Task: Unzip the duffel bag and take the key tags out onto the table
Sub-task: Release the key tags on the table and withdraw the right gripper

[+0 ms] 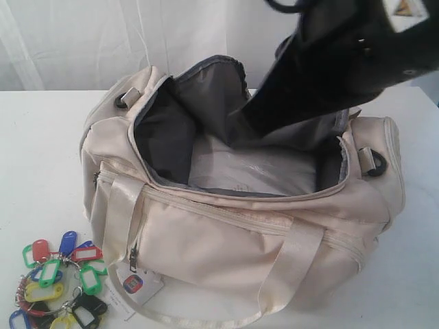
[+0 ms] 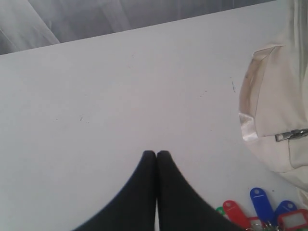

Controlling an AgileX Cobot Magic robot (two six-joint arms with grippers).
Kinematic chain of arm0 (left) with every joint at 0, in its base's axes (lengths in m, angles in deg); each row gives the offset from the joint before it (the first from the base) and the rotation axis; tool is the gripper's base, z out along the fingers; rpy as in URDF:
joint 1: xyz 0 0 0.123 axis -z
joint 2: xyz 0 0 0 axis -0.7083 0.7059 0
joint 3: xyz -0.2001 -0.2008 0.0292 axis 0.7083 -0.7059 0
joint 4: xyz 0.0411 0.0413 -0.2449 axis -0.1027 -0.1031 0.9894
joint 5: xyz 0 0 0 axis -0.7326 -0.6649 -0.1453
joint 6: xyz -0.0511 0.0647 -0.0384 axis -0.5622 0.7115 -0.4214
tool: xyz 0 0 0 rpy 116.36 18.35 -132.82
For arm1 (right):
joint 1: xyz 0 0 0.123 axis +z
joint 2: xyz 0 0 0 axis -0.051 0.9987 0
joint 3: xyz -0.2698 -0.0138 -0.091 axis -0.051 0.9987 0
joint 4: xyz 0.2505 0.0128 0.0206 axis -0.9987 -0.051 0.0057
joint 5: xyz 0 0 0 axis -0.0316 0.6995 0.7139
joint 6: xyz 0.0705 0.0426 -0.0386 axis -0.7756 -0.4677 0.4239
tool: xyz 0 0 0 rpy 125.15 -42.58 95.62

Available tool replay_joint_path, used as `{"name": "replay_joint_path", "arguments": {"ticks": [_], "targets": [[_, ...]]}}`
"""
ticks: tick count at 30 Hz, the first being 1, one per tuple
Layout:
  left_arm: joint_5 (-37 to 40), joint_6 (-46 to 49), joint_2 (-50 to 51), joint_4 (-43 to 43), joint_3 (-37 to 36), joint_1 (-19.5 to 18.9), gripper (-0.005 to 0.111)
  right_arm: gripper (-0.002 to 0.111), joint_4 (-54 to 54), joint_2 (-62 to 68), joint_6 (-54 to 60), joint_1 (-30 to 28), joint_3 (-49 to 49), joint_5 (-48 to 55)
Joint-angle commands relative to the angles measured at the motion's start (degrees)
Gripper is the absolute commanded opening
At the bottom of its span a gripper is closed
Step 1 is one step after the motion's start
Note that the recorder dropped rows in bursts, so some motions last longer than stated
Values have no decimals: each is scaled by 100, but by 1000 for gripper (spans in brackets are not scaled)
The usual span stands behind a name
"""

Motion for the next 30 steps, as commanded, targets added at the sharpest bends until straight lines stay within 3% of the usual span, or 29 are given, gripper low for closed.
{"name": "replay_joint_path", "arguments": {"ticks": [1, 21, 30], "targets": [[-277, -59, -61, 66, -53, 10, 0, 0, -82, -402, -40, -18, 66, -25], [-276, -48, -137, 66, -53, -8, 0, 0, -110, -671, -40, -18, 66, -43], [-384, -36, -1120, 177, -53, -1071, 0, 0, -167, -1128, -40, -77, 115, -85]]}}
